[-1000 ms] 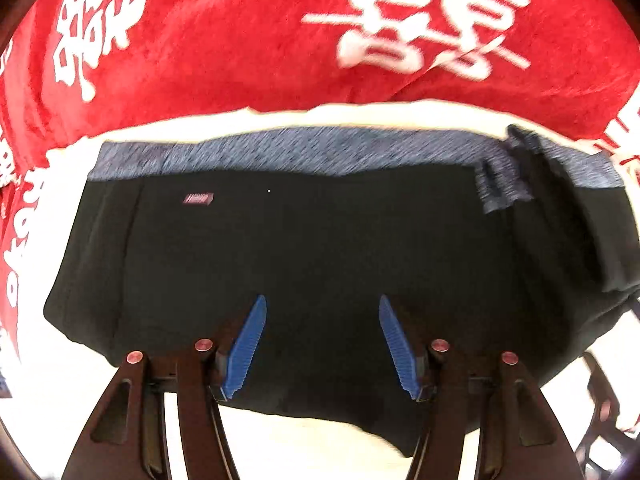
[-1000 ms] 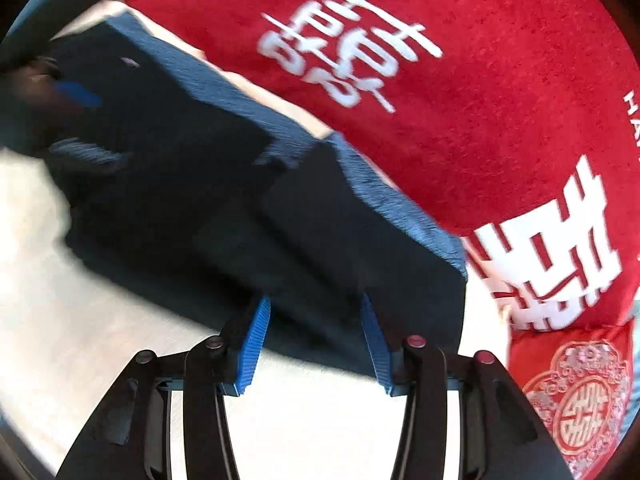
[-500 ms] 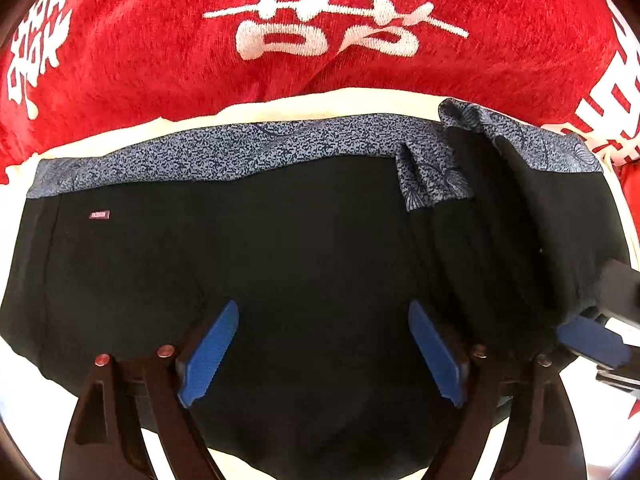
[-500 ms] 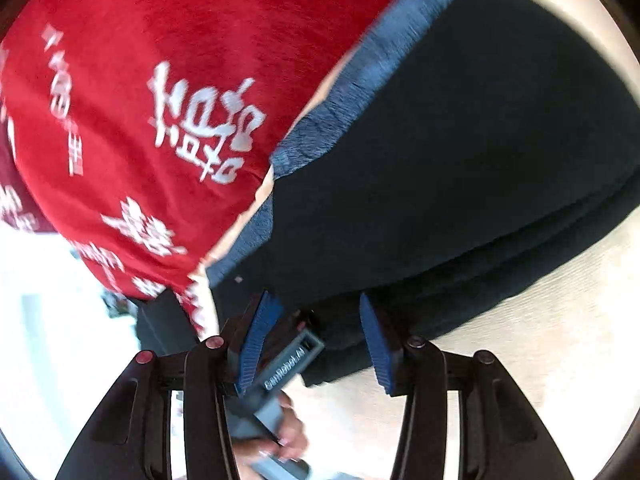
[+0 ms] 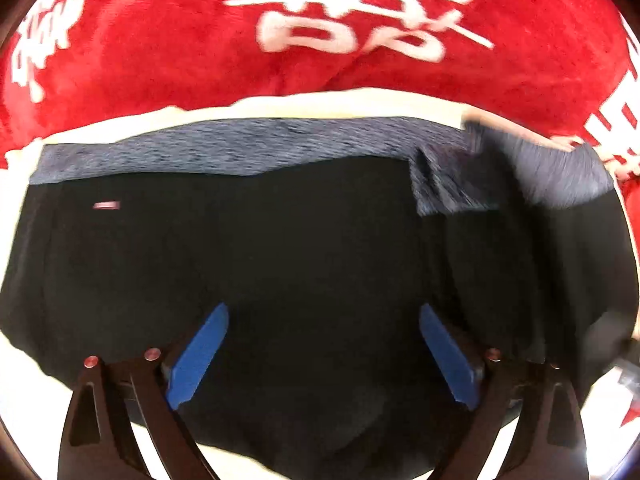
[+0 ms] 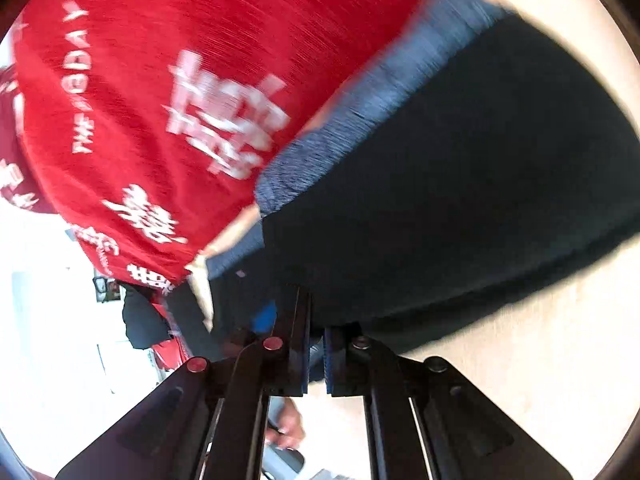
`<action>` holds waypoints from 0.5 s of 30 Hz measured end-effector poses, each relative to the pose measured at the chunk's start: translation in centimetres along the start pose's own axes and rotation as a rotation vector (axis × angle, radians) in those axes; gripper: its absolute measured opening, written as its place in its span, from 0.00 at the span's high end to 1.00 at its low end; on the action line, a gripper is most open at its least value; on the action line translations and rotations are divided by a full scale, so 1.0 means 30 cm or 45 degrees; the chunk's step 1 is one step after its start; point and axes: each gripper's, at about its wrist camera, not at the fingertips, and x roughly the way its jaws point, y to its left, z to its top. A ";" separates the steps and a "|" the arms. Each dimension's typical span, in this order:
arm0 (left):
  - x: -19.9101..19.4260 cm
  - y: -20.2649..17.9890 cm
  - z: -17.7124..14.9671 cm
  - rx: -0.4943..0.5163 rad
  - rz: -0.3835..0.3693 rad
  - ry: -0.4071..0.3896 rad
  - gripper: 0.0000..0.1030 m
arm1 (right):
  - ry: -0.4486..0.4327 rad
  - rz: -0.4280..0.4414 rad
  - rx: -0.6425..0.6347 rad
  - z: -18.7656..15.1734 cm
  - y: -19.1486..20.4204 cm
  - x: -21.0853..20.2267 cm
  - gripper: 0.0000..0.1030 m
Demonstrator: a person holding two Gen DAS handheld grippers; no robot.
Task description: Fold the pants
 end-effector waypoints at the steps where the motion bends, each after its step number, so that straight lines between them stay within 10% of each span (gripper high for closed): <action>1: -0.010 0.015 0.000 -0.003 0.025 -0.009 0.06 | 0.015 -0.002 0.040 -0.014 -0.030 0.034 0.95; 7: -0.084 0.077 -0.007 0.019 0.087 -0.022 0.06 | 0.027 -0.048 0.048 -0.024 -0.062 0.109 0.91; 11: -0.155 0.051 0.025 0.037 0.083 -0.046 0.06 | 0.159 -0.145 -0.180 -0.053 0.053 0.036 0.65; 15: -0.218 -0.060 0.082 0.080 0.054 -0.084 0.06 | 0.083 -0.182 -0.379 -0.027 0.117 -0.121 0.63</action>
